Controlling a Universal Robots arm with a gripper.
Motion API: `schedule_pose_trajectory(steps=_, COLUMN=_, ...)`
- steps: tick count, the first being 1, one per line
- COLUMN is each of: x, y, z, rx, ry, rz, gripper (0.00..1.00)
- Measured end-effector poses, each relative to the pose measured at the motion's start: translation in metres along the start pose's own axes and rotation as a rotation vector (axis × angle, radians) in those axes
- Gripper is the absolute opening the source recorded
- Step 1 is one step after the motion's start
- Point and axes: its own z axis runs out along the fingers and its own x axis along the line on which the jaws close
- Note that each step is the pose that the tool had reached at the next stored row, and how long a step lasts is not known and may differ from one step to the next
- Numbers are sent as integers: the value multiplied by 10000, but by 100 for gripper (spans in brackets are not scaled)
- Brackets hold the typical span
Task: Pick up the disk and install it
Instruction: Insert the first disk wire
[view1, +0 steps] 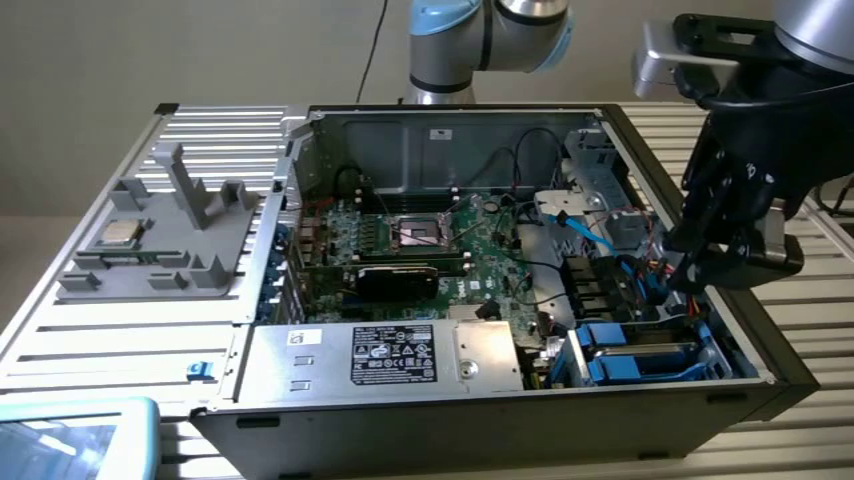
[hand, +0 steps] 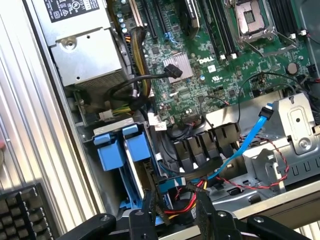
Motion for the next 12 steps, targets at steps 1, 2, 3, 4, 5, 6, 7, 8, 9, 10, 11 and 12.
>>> schedule_pose_trajectory(steps=1, x=14, y=-7, z=1, rx=-4, ry=-10, rz=-14, gripper=45)
schedule_pose_trajectory(steps=2, x=29, y=-13, z=1, rx=-9, ry=-19, rz=-26, gripper=45)
schedule_pose_trajectory(steps=3, x=44, y=-19, z=3, rx=-16, ry=-40, rz=-34, gripper=45)
schedule_pose_trajectory(steps=4, x=57, y=-25, z=4, rx=-27, ry=-68, rz=-43, gripper=45)
schedule_pose_trajectory(steps=5, x=70, y=-31, z=5, rx=-38, ry=-100, rz=-50, gripper=45)
schedule_pose_trajectory(steps=6, x=84, y=-37, z=5, rx=-51, ry=-134, rz=-57, gripper=45)
schedule_pose_trajectory(steps=7, x=98, y=-43, z=6, rx=-64, ry=-172, rz=-60, gripper=45)
schedule_pose_trajectory(steps=8, x=114, y=-50, z=6, rx=-79, ry=-214, rz=-62, gripper=45)
schedule_pose_trajectory(steps=9, x=133, y=-57, z=6, rx=-93, ry=-256, rz=-63, gripper=43)
schedule_pose_trajectory(steps=10, x=152, y=-65, z=8, rx=-112, ry=-310, rz=-63, gripper=43)
schedule_pose_trajectory(steps=11, x=169, y=-71, z=11, rx=-131, ry=-366, rz=-63, gripper=43)
schedule_pose_trajectory(steps=12, x=186, y=-77, z=16, rx=-155, ry=-424, rz=-64, gripper=36)
